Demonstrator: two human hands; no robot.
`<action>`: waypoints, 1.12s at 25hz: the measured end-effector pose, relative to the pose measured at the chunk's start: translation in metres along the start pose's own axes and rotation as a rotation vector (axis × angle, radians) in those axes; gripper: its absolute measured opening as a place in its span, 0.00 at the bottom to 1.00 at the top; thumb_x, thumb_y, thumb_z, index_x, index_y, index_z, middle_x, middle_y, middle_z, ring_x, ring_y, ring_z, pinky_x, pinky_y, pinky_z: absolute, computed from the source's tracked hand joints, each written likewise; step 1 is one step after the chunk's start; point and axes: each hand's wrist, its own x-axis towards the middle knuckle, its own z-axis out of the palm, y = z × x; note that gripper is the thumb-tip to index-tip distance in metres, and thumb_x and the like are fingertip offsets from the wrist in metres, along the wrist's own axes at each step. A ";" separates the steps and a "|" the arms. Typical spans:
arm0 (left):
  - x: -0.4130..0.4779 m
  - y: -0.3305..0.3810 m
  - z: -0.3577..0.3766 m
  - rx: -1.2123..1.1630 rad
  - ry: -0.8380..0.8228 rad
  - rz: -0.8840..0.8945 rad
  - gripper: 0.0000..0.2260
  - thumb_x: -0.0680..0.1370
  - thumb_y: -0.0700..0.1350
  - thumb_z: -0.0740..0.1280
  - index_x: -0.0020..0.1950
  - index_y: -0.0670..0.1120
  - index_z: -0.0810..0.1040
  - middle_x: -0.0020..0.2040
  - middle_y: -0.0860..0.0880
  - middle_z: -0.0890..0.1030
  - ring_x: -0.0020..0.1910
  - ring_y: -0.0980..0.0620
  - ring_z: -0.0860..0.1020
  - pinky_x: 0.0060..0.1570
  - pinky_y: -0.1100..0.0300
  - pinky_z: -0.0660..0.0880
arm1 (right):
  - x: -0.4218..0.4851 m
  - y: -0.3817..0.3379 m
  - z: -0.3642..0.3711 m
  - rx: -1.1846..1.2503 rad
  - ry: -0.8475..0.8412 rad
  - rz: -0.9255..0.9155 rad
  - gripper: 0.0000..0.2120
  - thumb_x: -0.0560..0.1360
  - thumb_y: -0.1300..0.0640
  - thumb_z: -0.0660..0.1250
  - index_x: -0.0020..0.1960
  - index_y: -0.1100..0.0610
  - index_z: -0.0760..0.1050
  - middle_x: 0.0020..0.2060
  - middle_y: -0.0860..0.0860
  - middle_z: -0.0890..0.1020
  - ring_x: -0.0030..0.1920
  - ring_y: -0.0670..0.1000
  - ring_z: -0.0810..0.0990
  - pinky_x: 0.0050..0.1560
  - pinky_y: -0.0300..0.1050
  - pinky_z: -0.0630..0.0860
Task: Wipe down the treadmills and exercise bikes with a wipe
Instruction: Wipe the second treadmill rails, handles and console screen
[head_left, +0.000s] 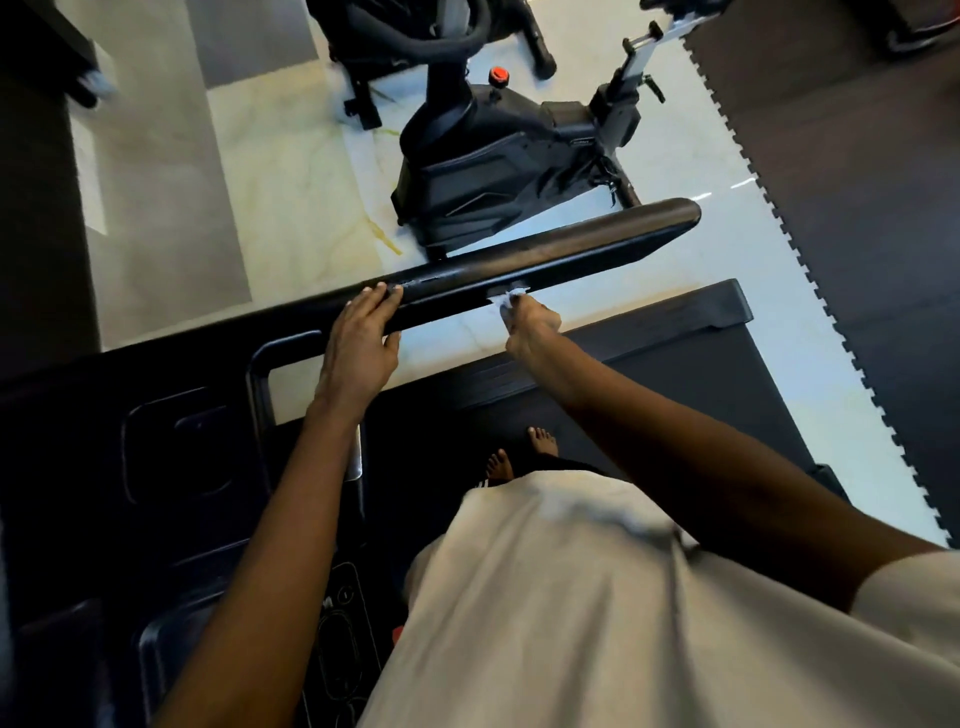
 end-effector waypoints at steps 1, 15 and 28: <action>-0.004 0.000 -0.002 -0.001 -0.003 -0.012 0.27 0.77 0.36 0.69 0.76 0.41 0.69 0.76 0.41 0.69 0.76 0.41 0.65 0.76 0.50 0.59 | -0.003 0.005 0.008 0.022 -0.041 0.043 0.03 0.83 0.60 0.58 0.55 0.57 0.68 0.41 0.47 0.76 0.33 0.47 0.79 0.26 0.33 0.76; -0.059 0.000 -0.019 0.006 0.020 -0.284 0.30 0.80 0.41 0.67 0.80 0.40 0.61 0.80 0.44 0.61 0.78 0.45 0.60 0.76 0.52 0.59 | -0.044 0.030 0.073 0.159 -0.115 0.128 0.03 0.79 0.71 0.63 0.52 0.68 0.73 0.52 0.62 0.81 0.39 0.52 0.82 0.34 0.38 0.82; -0.085 0.026 -0.021 -0.142 0.077 -0.572 0.29 0.82 0.47 0.65 0.81 0.46 0.59 0.79 0.46 0.64 0.76 0.45 0.66 0.70 0.47 0.69 | -0.074 -0.004 0.063 -1.090 -0.314 -1.270 0.12 0.75 0.71 0.62 0.42 0.62 0.83 0.46 0.57 0.82 0.47 0.58 0.80 0.52 0.52 0.78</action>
